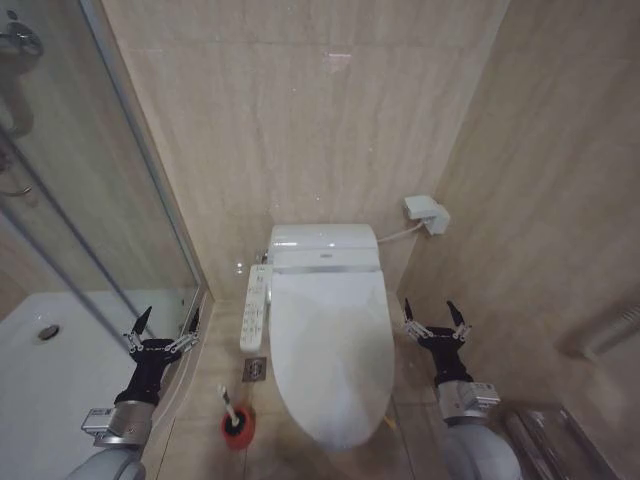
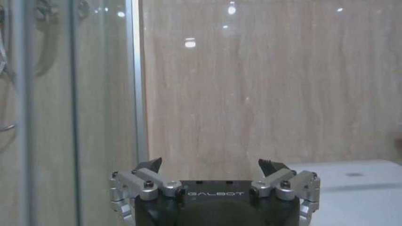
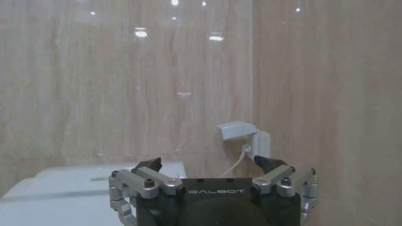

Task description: Open the toilet lid, clean the toilet bowl with a toilet brush, close the toilet lid, and flush.

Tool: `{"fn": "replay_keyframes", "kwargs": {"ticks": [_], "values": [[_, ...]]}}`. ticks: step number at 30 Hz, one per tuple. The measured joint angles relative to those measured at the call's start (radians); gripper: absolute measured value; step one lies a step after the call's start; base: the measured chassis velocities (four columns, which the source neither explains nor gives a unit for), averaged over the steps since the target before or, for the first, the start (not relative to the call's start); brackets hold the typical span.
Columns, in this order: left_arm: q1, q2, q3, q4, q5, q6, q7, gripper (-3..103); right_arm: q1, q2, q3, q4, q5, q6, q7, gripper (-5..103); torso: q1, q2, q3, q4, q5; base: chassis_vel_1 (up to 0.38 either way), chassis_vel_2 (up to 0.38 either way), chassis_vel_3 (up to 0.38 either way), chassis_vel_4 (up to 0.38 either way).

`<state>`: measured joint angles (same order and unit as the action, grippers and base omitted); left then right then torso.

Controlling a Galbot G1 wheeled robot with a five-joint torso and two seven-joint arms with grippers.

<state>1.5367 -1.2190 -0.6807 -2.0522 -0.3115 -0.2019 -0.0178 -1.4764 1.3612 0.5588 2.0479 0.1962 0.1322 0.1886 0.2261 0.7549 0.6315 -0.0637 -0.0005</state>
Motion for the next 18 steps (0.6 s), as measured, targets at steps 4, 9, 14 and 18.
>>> {"fn": "replay_keyframes", "kwargs": {"ticks": [4, 9, 14, 18], "values": [[0.000, 0.000, 0.000, 0.000, 0.000, 0.000, 0.000, 100, 0.000, 0.000, 0.000, 0.000, 0.000, 0.000, 0.000, 100, 0.000, 0.000, 0.000, -0.0003, 0.0008, 0.353, -0.345, -0.363, 0.364], [0.000, 0.000, 0.000, 0.000, 0.000, 0.000, 0.000, 100, 0.000, 0.000, 0.000, 0.000, 0.000, 0.000, 0.000, 100, 0.000, 0.000, 0.000, -0.0005, 0.0025, 0.373, -0.360, -0.380, 0.350], [0.000, 0.000, 0.000, 0.000, 0.000, 0.000, 0.000, 100, -0.001, 0.000, 0.000, 0.000, 0.000, 0.000, 0.000, 100, -0.001, 0.000, 0.000, -0.0007, 0.0015, 0.293, -0.245, -0.289, 0.271], [0.000, 0.000, 0.000, 0.000, 0.000, 0.000, 0.000, 100, -0.001, 0.000, 0.000, 0.000, 0.000, 0.000, 0.000, 100, -0.001, 0.000, -0.001, -0.0001, 0.0006, 0.105, -0.128, -0.107, 0.132]]}}
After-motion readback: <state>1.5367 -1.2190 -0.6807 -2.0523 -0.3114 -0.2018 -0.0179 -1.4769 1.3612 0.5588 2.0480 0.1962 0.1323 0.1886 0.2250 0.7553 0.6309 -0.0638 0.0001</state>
